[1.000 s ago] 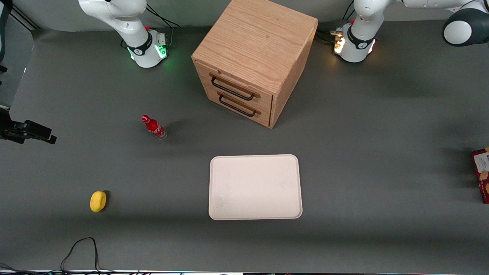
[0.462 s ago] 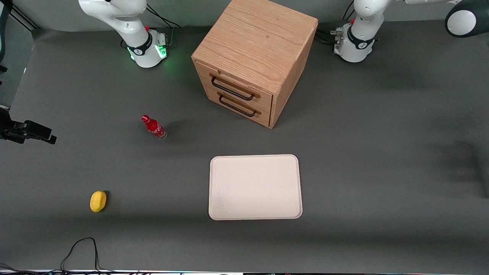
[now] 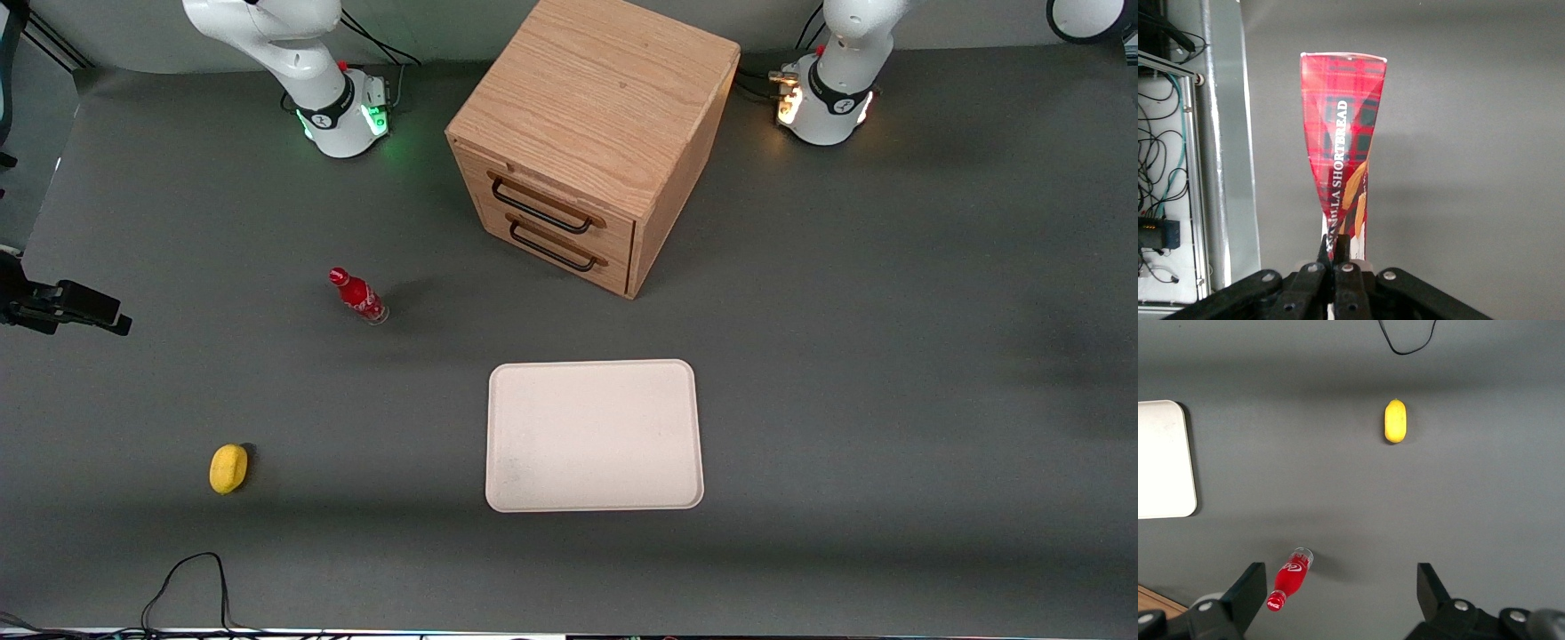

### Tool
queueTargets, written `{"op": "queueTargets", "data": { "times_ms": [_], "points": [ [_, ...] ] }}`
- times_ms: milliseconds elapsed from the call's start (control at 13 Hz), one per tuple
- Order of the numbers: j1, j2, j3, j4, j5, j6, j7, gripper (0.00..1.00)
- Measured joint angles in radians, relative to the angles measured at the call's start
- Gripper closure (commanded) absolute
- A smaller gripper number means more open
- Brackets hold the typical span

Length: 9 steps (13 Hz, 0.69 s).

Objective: Place red cookie box on tray

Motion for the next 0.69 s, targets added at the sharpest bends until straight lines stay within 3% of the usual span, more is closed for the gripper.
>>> {"op": "queueTargets", "data": {
  "times_ms": [385,692],
  "points": [
    [-0.019,-0.124,-0.017,-0.001,0.000,-0.130,0.000,1.00],
    [-0.162,-0.176,-0.030,-0.003,0.001,-0.262,-0.006,1.00]
  ]
}}
